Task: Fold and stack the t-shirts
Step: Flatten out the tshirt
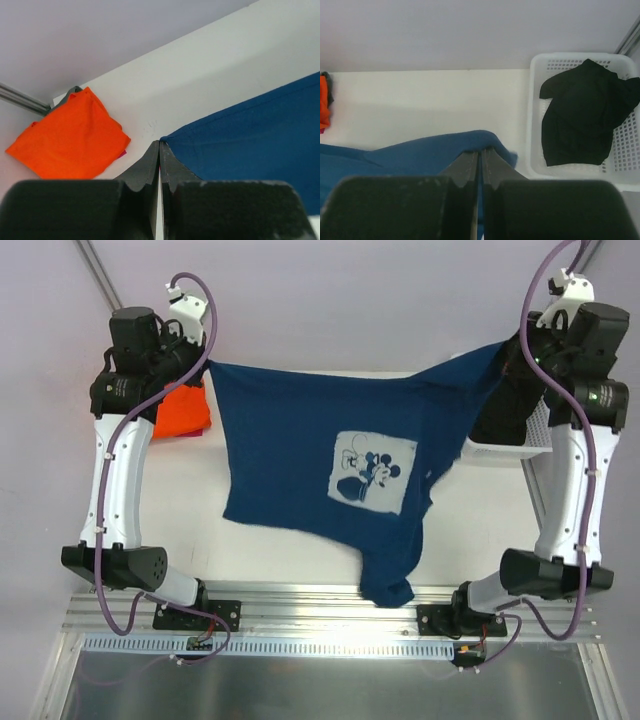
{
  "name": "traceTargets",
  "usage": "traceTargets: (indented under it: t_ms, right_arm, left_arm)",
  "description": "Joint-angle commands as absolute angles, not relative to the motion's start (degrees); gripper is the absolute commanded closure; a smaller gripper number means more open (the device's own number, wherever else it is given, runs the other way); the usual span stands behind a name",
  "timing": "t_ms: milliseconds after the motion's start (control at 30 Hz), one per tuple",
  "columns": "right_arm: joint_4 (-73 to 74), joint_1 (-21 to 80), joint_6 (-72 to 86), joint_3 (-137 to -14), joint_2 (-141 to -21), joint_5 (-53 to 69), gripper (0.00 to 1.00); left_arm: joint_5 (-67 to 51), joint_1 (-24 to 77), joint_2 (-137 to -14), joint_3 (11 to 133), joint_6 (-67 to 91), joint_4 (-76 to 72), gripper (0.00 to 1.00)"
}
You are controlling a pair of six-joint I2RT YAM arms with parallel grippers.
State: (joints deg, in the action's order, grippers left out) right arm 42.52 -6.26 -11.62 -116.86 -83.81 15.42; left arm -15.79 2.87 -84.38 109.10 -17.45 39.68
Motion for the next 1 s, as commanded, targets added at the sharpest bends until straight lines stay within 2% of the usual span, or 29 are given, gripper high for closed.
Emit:
traceTargets:
  t_ms: [0, 200, 433, 567, 800, 967]
  right_arm:
    - [36.4, -7.4, -13.3, -125.1, -84.4, 15.9, 1.0]
    - [35.7, -7.5, -12.7, -125.4, -80.0, 17.0, 1.0]
    - [37.5, -7.5, -14.4, -116.3, -61.5, 18.3, 1.0]
    - [41.5, -7.5, -14.9, -114.6, -55.0, 18.0, 1.0]
    - [44.9, -7.5, -15.5, -118.7, -50.5, 15.6, 1.0]
    - [45.2, -7.4, -16.7, -121.9, -51.5, 14.7, 1.0]
  left_arm:
    - [-13.5, 2.0, -82.7, 115.0, -19.2, 33.7, 1.0]
    - [-13.9, 2.0, -77.8, 115.9, -19.2, 33.7, 1.0]
    - [-13.6, 2.0, -65.3, 108.9, -20.4, 34.0, 1.0]
    - [-13.3, 2.0, -58.3, 106.2, -20.5, 34.4, 1.0]
    - [-11.6, 2.0, -54.4, 109.3, -20.8, 35.9, 1.0]
    - [-11.2, 2.0, -55.3, 109.8, -21.1, 36.4, 1.0]
